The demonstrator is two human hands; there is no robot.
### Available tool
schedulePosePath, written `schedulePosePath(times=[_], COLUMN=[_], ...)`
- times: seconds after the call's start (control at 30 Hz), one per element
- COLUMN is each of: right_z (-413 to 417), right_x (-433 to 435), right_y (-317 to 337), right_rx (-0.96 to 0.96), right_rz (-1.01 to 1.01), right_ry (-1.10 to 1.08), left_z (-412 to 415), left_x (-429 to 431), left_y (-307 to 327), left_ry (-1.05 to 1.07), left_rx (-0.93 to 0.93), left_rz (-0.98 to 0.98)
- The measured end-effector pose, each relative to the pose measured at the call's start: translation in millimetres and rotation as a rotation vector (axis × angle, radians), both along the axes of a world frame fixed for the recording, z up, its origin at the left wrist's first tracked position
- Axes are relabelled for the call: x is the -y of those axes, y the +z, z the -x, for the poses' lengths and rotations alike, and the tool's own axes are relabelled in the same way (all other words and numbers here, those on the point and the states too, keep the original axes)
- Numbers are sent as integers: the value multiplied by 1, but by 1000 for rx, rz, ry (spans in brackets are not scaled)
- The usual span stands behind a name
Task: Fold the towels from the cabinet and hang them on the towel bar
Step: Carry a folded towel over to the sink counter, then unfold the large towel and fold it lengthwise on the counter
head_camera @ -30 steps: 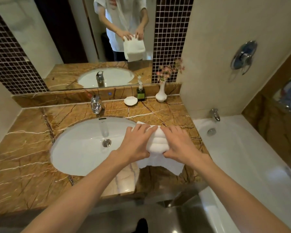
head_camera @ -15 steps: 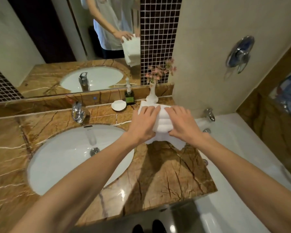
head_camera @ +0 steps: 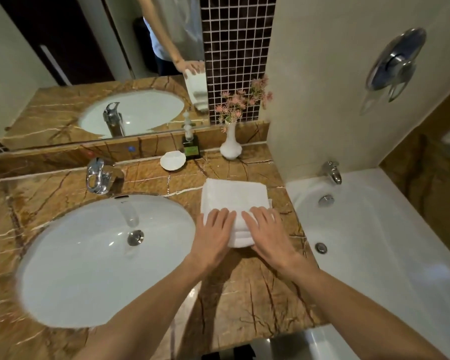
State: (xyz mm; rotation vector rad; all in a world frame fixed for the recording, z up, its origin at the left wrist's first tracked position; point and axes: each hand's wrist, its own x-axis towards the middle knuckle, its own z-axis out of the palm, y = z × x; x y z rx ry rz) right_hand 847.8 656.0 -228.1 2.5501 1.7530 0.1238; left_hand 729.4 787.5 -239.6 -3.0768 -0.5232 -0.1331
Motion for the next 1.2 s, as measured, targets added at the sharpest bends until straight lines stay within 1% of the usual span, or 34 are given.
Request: schedulePosePath(times=[0.13,0.27,0.33,0.47,0.57,0.63,0.77,0.9,1.03,1.2], right_z=[13,21,22,18,14,9,-2,-7,-8,-5], right_x=[16,19,20,27,22,13,1,4,5,7], right_y=[-18,-24,-22,-16,-7,0,1,-8,-19,-33], right_rx=[10,3,-11,-33,-56,-70,-85,-88,-123,-174], right_rz=[-10,14,29,47,-17,-19,67,136,126,124], right_ry=[58,55,40,76,67,52,72,89,94,80], left_z=[20,28,31,29,19,10,-4,-8,-8,-6], left_x=[16,22,21,19,12,7,0,0,2,3], left_y=[-24,-29,-28,-18,-6,0,-1,-12,-21,-34], left_ry=[-16,-26,-54,-78,-23,12,5,-25,-20,-20], left_rx=[-64,-98,-72,14,18,6,-88,-166,-170,-126], left_rz=[23,52,63,67,71,88,73,113,107,105])
